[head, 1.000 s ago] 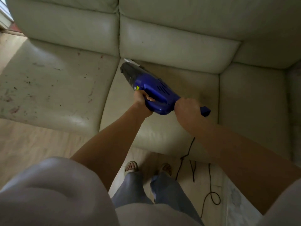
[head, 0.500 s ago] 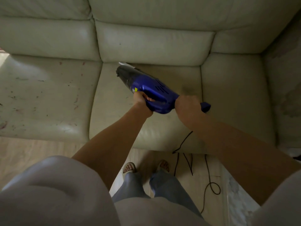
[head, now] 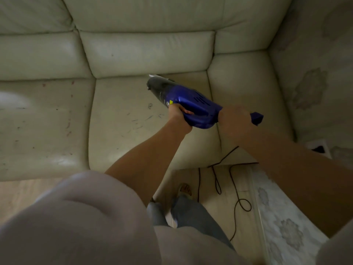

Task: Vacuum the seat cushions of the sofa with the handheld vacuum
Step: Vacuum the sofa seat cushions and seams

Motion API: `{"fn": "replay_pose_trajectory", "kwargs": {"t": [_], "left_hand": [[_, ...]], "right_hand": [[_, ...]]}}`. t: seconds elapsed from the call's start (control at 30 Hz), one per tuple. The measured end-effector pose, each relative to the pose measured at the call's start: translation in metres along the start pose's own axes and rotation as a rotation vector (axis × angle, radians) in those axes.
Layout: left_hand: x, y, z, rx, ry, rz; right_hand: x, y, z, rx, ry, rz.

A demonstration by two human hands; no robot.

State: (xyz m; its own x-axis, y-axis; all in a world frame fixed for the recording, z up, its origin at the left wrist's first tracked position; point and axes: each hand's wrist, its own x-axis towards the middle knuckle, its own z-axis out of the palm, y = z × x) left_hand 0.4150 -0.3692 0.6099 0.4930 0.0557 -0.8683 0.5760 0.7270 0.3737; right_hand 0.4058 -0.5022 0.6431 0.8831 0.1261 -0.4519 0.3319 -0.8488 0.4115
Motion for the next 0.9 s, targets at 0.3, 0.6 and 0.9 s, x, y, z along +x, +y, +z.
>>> {"fn": "replay_pose_trajectory", "kwargs": {"t": [0.3,0.6,0.9], "left_hand": [[-0.017,-0.056,0.035,0.096,-0.103,0.014],[-0.011,-0.090,0.064,0.306,-0.214,-0.014],[-0.006,-0.110,0.054,0.384,-0.194,-0.010]], "right_hand": [[-0.039,0.047,0.031,-0.056,-0.058,0.086],[-0.070,0.065,0.071,0.115,-0.147,0.251],[-0.081,0.056,0.098,0.231,-0.118,0.261]]}}
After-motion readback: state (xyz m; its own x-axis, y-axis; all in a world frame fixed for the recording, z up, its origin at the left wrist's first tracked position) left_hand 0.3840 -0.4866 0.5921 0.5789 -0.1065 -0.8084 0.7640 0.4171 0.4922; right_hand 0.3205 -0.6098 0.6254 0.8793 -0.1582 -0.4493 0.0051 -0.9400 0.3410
